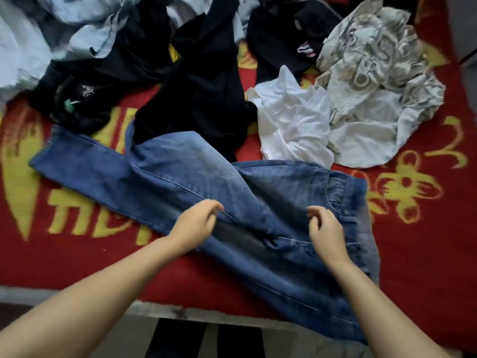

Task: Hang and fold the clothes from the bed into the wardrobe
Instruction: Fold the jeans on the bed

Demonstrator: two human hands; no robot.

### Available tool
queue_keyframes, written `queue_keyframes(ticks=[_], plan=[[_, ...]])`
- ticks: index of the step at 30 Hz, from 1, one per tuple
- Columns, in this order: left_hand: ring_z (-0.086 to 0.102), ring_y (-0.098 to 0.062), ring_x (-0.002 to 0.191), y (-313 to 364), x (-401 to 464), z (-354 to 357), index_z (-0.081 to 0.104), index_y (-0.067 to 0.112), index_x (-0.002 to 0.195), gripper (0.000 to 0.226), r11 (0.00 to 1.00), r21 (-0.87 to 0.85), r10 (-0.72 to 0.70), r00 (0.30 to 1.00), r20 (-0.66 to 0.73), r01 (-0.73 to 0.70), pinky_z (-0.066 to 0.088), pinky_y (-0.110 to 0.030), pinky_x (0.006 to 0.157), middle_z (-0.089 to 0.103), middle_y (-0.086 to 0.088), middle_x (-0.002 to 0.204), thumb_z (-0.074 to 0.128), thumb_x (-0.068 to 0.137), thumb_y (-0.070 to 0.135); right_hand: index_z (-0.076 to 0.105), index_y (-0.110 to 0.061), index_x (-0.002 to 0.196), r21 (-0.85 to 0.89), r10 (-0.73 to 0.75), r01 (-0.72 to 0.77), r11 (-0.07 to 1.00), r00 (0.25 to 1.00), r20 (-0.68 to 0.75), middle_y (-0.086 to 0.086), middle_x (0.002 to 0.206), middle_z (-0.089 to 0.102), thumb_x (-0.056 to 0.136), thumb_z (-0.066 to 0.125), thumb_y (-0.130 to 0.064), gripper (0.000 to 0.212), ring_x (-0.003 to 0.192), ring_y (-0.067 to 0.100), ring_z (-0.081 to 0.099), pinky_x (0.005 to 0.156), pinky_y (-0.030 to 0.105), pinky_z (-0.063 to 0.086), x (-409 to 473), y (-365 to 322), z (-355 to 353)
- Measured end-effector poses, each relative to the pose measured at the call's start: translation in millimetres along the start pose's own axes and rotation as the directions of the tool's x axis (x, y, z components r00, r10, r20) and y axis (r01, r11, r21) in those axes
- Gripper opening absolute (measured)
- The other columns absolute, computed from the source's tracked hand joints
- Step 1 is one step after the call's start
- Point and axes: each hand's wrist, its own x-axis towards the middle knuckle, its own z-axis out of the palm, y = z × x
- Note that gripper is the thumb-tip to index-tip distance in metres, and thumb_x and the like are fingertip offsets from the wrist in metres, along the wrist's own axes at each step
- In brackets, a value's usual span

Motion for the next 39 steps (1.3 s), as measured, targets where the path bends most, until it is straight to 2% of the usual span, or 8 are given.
queue_keyframes(ticks=[4, 8, 15, 20, 26, 30, 35, 39], plan=[[0.061, -0.027, 0.092, -96.8, -13.5, -61.0, 0.062, 0.016, 0.086, 0.019, 0.904, 0.061, -0.412, 0.900, -0.140, 0.423, 0.045, -0.034, 0.079, 0.068, -0.007, 0.095, 0.049, 0.083, 0.003, 0.069, -0.010, 0.103, -0.032, -0.279, 0.307, 0.951, 0.901, 0.332, 0.007, 0.101, 0.070, 0.089, 0.052, -0.002, 0.023, 0.095, 0.026, 0.065, 0.086, 0.034, 0.048, -27.8, -64.8, 62.8], [0.057, -0.029, 0.091, -168.7, -24.7, -80.9, 0.056, 0.005, 0.081, 0.018, 0.540, -0.485, -0.817, 0.567, -0.106, 0.688, 0.050, -0.040, 0.075, 0.059, -0.019, 0.097, 0.046, 0.094, 0.011, 0.041, -0.025, 0.140, -0.241, -0.220, 0.522, 0.818, 0.672, 0.707, 0.003, 0.133, 0.047, 0.096, 0.049, -0.033, 0.046, 0.122, 0.024, 0.047, 0.093, 0.036, 0.044, -49.6, -96.9, 130.7], [0.056, -0.019, 0.096, -237.4, -0.4, -113.5, 0.049, 0.011, 0.126, 0.033, 0.155, -0.938, -0.903, 0.430, -0.007, 0.310, 0.046, -0.030, 0.075, 0.057, -0.005, 0.117, 0.051, 0.095, 0.022, 0.000, -0.033, 0.153, -0.618, -0.077, 0.565, 0.546, 0.769, 0.635, 0.013, 0.140, 0.032, 0.091, 0.056, -0.041, 0.084, 0.124, 0.031, 0.037, 0.094, 0.043, 0.038, -70.0, -118.3, 214.0], [0.060, -0.023, 0.113, -295.8, 22.7, -178.9, 0.049, 0.012, 0.133, 0.039, -0.153, -0.988, -0.832, 0.540, 0.130, 0.004, 0.050, -0.041, 0.093, 0.060, -0.006, 0.128, 0.055, 0.096, 0.020, 0.064, -0.021, 0.126, -0.604, -0.485, 0.687, 0.404, 0.720, 0.496, 0.018, 0.112, 0.065, 0.047, 0.088, -0.012, 0.083, 0.094, 0.032, 0.065, 0.069, 0.036, 0.051, -72.4, -150.6, 257.9], [0.062, -0.022, 0.102, -344.7, -4.9, -216.1, 0.054, 0.007, 0.126, 0.029, 0.217, -0.976, -0.858, 0.484, -0.172, 0.037, 0.053, -0.033, 0.084, 0.063, -0.008, 0.121, 0.047, 0.098, 0.010, 0.032, -0.024, 0.147, -0.647, -0.195, 0.566, 0.511, 0.810, 0.554, 0.010, 0.122, 0.049, 0.091, 0.051, -0.017, 0.059, 0.105, 0.031, 0.052, 0.070, 0.035, 0.041, -71.3, -192.8, 296.0], [0.060, -0.012, 0.099, -370.7, -78.8, -223.6, 0.057, 0.013, 0.118, 0.024, 0.551, -0.827, -0.774, 0.443, -0.453, 0.116, 0.050, -0.017, 0.083, 0.062, -0.005, 0.115, 0.049, 0.096, 0.015, 0.052, -0.022, 0.133, -0.353, -0.320, 0.739, 0.574, 0.599, 0.734, 0.013, 0.102, 0.054, 0.080, 0.064, -0.020, 0.054, 0.084, 0.034, 0.061, 0.050, 0.034, 0.041, -112.3, -197.0, 283.7], [0.056, -0.025, 0.114, -422.5, -180.1, -193.4, 0.054, 0.005, 0.127, 0.036, 0.387, -0.795, -0.913, 0.315, -0.259, 0.467, 0.044, -0.036, 0.097, 0.056, -0.016, 0.131, 0.056, 0.093, 0.019, 0.046, -0.033, 0.140, -0.226, -0.147, 0.799, 0.558, 0.363, 0.920, 0.009, 0.107, 0.057, 0.083, 0.065, -0.041, 0.061, 0.090, 0.027, 0.061, 0.061, 0.032, 0.047, -156.9, -188.1, 271.2], [0.047, -0.044, 0.122, -398.0, -144.6, -198.7, 0.043, -0.002, 0.134, 0.058, 0.288, -0.623, -0.937, 0.078, -0.341, 0.727, 0.037, -0.048, 0.106, 0.047, -0.030, 0.133, 0.057, 0.082, 0.021, 0.038, -0.026, 0.146, -0.299, -0.301, 0.697, 0.652, 0.600, 0.741, 0.009, 0.129, 0.048, 0.096, 0.047, -0.036, 0.052, 0.114, 0.032, 0.049, 0.089, 0.039, 0.043, -111.6, -202.2, 271.0]])
